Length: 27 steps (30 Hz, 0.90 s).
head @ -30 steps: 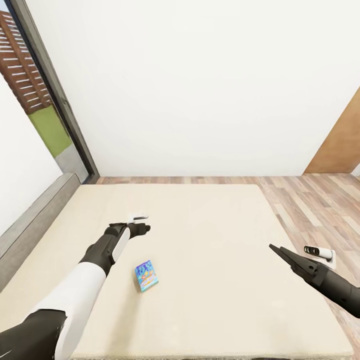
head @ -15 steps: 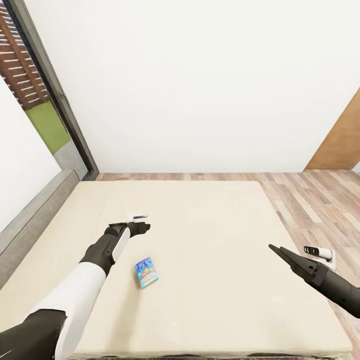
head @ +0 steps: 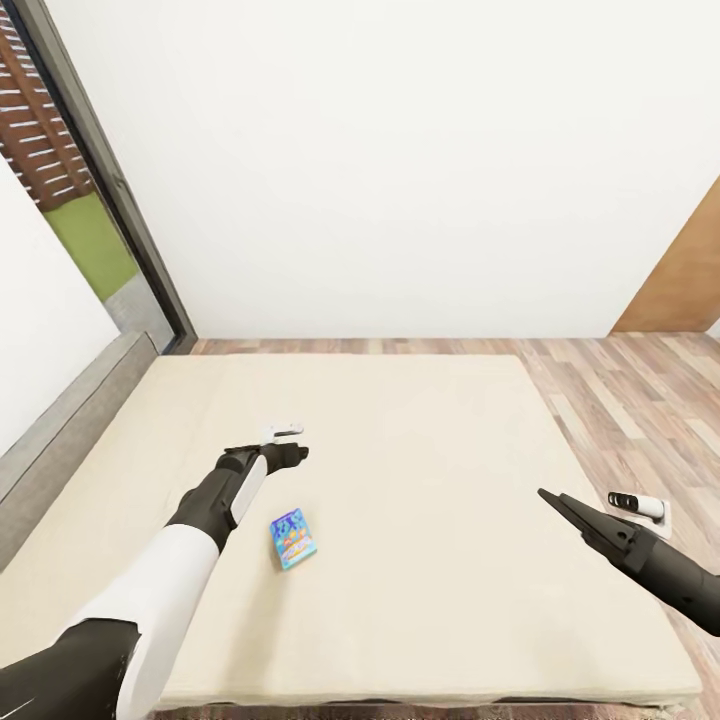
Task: Put all the toys in the child's room - the three board games (two on the bed and one on the table), the two jigsaw puzzles on the table, and the tennis ball on the table - inside the toy box on the table in the child's room.
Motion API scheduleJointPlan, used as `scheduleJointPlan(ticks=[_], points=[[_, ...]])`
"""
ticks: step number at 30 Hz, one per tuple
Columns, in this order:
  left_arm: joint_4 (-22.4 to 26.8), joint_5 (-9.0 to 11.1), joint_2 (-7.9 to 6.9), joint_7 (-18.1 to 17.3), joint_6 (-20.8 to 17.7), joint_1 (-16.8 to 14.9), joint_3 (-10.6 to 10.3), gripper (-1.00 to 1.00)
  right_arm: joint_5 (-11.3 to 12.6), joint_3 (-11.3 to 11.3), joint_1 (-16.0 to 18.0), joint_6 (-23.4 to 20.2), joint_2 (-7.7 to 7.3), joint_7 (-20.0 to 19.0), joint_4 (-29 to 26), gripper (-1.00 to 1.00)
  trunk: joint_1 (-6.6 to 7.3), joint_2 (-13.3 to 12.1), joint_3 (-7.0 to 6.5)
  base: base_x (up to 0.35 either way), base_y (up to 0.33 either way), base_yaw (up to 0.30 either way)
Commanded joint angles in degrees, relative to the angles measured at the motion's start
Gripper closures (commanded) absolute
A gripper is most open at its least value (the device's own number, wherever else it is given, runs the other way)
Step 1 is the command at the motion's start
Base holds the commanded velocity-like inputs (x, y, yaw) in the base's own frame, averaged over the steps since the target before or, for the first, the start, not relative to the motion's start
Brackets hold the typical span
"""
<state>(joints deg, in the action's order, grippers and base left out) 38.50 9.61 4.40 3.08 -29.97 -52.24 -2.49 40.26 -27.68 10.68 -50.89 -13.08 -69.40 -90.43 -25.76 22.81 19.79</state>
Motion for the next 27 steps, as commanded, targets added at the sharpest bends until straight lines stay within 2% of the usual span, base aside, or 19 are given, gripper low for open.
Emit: scheduleJointPlan(ticks=[1, 27], points=[[0.1, 0.6, 0.00, 0.3, -0.3, 0.0, -0.1, -1.00, 0.2, 0.0, 0.0, -0.3, -0.03, 0.0, 0.0, -1.00, -0.03, 0.1, 0.19, 0.000, 0.000, 0.000], [0.1, 0.6, -0.07, -2.8, -0.6, -0.1, 0.0, -1.00, 0.2, 0.0, 0.0, -0.3, -0.01, 0.1, 0.0, -1.00, -0.03, 0.1, 2.60, 0.000, 0.000, 0.000]])
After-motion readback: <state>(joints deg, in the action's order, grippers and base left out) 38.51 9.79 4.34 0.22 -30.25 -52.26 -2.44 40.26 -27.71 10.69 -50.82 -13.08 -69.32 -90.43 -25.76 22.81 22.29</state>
